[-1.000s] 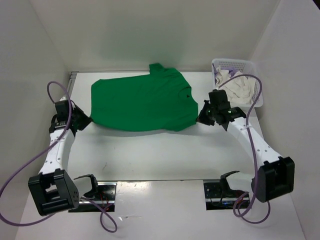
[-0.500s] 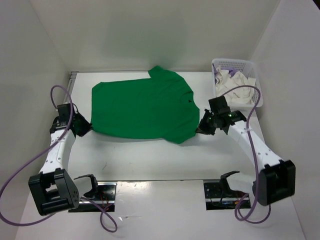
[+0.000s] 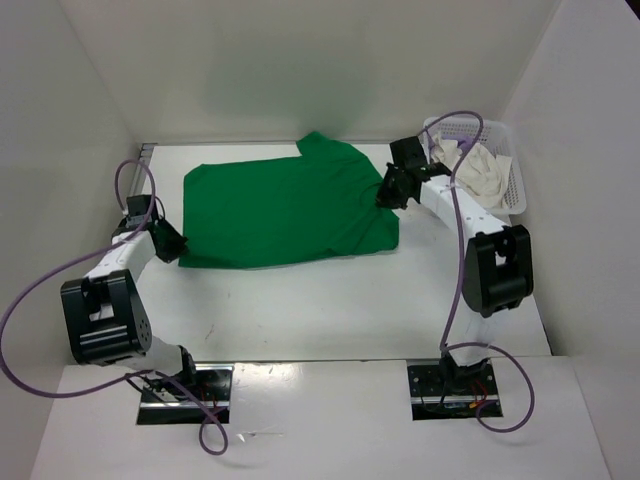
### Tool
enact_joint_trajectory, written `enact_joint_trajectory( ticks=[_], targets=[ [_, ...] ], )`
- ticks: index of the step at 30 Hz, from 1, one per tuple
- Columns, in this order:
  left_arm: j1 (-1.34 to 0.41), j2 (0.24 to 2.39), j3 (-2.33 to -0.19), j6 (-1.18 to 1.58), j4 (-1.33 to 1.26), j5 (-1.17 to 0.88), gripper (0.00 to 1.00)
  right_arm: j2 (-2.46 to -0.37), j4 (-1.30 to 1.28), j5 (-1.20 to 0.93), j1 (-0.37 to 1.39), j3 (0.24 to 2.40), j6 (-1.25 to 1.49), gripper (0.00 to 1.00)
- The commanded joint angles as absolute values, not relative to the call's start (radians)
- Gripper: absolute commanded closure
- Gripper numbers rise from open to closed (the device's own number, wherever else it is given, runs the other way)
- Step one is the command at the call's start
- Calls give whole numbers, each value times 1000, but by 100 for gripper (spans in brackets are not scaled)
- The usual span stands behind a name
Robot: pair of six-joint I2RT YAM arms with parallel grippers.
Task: Fold and stack the t-shirts
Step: Fold the flattened tshirt in 1/3 of the way
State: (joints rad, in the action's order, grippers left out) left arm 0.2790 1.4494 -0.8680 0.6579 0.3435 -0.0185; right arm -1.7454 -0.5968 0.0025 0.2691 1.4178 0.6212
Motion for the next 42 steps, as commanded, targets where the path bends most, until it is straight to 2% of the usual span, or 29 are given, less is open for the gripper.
enact_joint_trajectory(
  ticks=[1, 19, 23, 27, 28, 33, 35, 36, 38, 39, 40, 42],
  targets=[
    [282, 1497, -946, 666, 265, -9, 100, -1810, -546, 48, 252, 1552, 580, 100],
    [282, 1759, -1094, 686, 213, 9, 100, -2278, -612, 48, 222, 2109, 532, 100],
    [282, 1770, -1104, 695, 193, 9, 89, -2350, -612, 38, 222, 2167, 541, 99],
    [282, 1702, -1104, 706, 193, 50, 57, -2359, -621, 38, 222, 2224, 551, 84],
    [282, 1680, -1104, 706, 193, 60, 47, -2359, -621, 38, 222, 2238, 551, 81],
    [331, 1579, -1104, 706, 236, -43, 36, -2255, -630, 17, 222, 2201, 532, 71],
    [331, 1537, -1065, 706, 247, -58, 36, -2151, -605, 17, 222, 2065, 520, 68],
    [331, 1484, -1007, 706, 247, -72, 37, -2104, -557, 17, 222, 1998, 520, 70],
    [331, 1430, -942, 715, 247, -81, 42, -1958, -502, 17, 222, 1774, 520, 83],
    [331, 1383, -910, 715, 247, -81, 46, -1918, -456, 17, 222, 1706, 520, 97],
    [331, 1367, -852, 715, 247, -90, 61, -1855, -442, 26, 222, 1593, 520, 100],
    [331, 1356, -807, 726, 238, -104, 70, -1818, -428, 38, 222, 1502, 520, 100]
  ],
)
